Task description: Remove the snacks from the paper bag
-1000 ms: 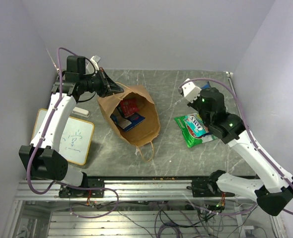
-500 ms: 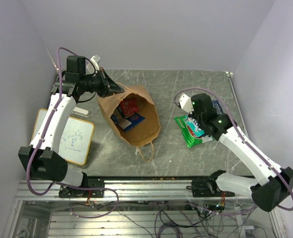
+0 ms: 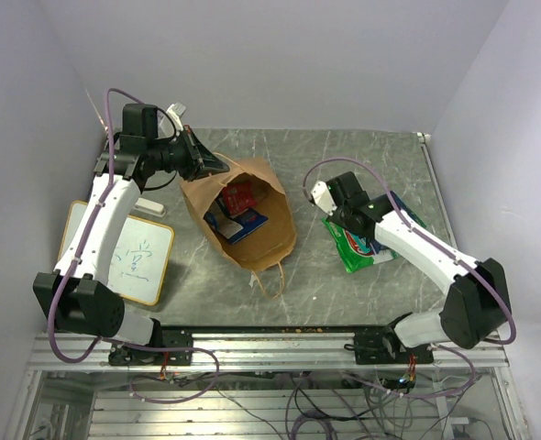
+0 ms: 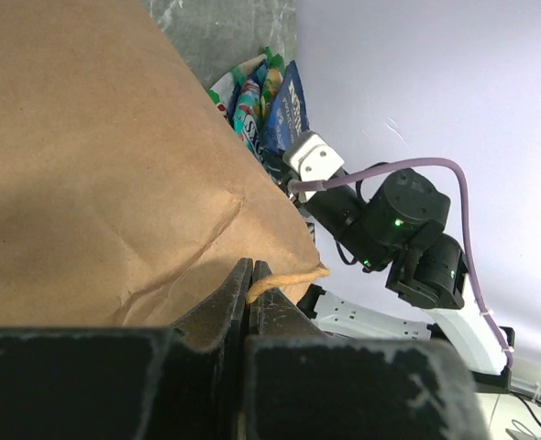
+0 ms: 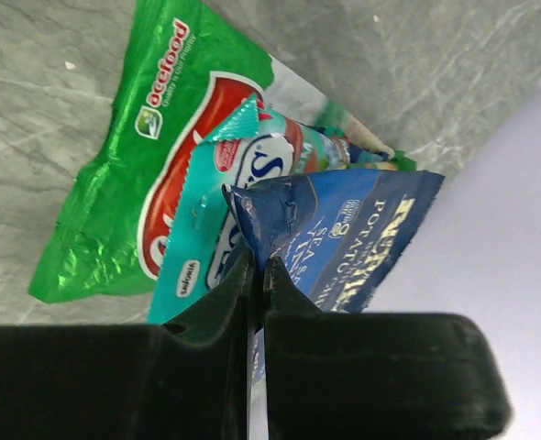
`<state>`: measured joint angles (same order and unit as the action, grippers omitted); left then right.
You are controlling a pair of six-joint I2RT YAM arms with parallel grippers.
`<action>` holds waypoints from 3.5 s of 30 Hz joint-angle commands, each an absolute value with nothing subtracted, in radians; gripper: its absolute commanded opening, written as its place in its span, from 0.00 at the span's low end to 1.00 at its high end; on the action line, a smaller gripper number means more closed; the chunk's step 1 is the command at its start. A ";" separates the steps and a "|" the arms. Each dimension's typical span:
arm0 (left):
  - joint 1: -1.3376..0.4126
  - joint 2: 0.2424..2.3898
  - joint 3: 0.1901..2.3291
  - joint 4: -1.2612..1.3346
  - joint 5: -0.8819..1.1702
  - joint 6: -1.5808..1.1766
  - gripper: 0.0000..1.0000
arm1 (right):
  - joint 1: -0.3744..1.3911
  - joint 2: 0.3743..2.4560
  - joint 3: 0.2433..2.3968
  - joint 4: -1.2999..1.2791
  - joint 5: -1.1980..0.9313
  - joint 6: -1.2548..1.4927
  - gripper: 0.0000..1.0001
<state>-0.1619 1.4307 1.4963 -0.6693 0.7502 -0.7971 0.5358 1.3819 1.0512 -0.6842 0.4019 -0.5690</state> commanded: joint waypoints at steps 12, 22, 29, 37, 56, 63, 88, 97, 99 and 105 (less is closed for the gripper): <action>-0.167 1.410 1.491 -0.643 0.764 -0.789 0.07 | 0.529 1.531 1.036 -0.563 0.341 -0.388 0.00; -0.167 1.413 1.493 -0.643 0.763 -0.789 0.07 | 0.508 1.478 1.045 -0.584 0.302 -0.332 0.17; -0.167 1.423 1.499 -0.641 0.768 -0.789 0.07 | 0.500 1.307 1.055 -0.575 0.148 -0.387 0.47; -0.167 1.430 1.506 -0.640 0.773 -0.792 0.07 | 0.500 1.097 1.007 -0.414 -0.454 -0.638 0.60; -0.167 1.420 1.496 -0.640 0.771 -0.800 0.07 | 0.889 1.298 0.939 0.017 -0.539 -0.877 0.56; -0.167 1.422 1.500 -0.650 0.770 -0.792 0.07 | 0.889 1.516 1.065 -0.144 -0.474 -1.087 0.47; -0.167 1.424 1.494 -0.602 0.786 -0.818 0.07 | 0.881 1.847 1.149 0.025 -0.341 -1.081 0.50; -0.207 1.438 1.536 -0.685 0.777 -0.746 0.07 | 0.872 1.958 1.191 0.137 -0.277 -1.040 0.54; -0.222 1.452 1.552 -0.687 0.780 -0.743 0.07 | 0.871 1.988 1.208 0.187 -0.235 -1.016 0.53; -0.239 1.467 1.573 -0.688 0.782 -0.733 0.07 | 0.847 2.048 1.262 0.241 -0.183 -0.982 0.39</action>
